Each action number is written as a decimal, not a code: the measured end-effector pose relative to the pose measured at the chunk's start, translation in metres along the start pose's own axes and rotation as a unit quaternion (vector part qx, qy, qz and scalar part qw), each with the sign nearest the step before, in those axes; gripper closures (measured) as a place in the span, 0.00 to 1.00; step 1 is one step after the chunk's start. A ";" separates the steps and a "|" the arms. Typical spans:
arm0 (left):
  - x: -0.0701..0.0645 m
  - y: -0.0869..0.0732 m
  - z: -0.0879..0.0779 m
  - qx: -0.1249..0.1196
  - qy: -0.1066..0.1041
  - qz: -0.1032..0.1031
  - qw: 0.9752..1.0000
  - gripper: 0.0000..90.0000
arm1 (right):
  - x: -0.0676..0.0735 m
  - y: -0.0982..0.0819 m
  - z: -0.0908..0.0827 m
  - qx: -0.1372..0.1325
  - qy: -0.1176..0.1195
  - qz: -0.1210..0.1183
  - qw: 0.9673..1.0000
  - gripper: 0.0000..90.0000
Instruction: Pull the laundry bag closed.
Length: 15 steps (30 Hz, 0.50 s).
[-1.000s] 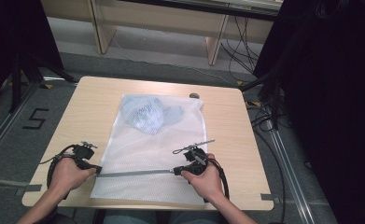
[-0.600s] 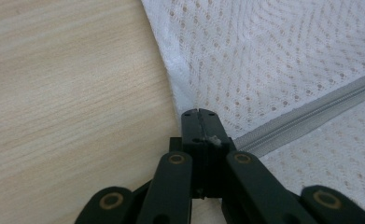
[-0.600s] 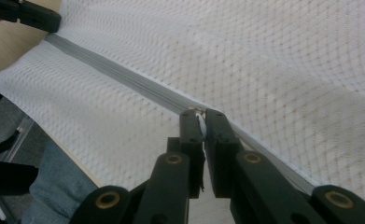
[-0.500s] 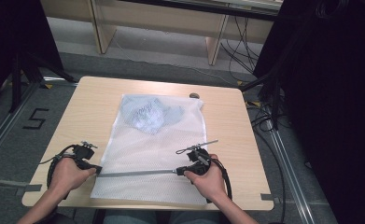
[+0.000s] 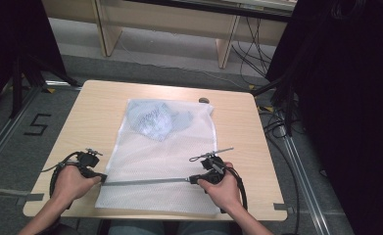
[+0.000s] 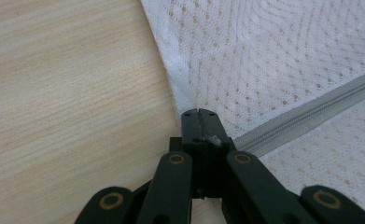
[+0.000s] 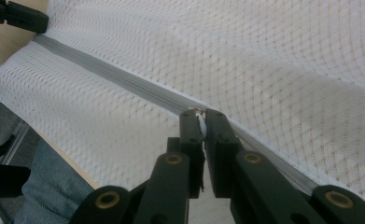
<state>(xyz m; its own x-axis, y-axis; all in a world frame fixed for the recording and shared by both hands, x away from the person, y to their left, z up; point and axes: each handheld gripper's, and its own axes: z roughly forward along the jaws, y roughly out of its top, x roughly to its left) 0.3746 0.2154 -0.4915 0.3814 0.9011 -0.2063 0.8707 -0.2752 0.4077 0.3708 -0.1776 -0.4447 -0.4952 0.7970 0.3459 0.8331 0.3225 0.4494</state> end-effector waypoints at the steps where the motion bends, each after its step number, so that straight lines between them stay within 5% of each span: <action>1: 0.000 0.000 0.000 0.000 0.000 0.000 1.000 1.00 | 0.000 -0.001 0.000 0.000 0.000 0.006 1.000 0.97; 12: 0.000 0.000 0.000 0.000 0.000 -0.001 1.000 1.00 | -0.006 -0.002 -0.003 -0.004 -0.004 0.005 1.000 0.97; 15: 0.000 0.000 0.000 0.000 0.000 0.000 1.000 1.00 | -0.005 -0.003 -0.004 -0.001 -0.002 0.020 1.000 0.97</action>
<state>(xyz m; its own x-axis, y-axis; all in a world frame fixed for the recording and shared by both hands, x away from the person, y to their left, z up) 0.3746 0.2153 -0.4914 0.3805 0.9015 -0.2061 0.8710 -0.2745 0.4073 0.3695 -0.1853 -0.4444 -0.4607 0.8109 0.3608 0.8514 0.2889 0.4378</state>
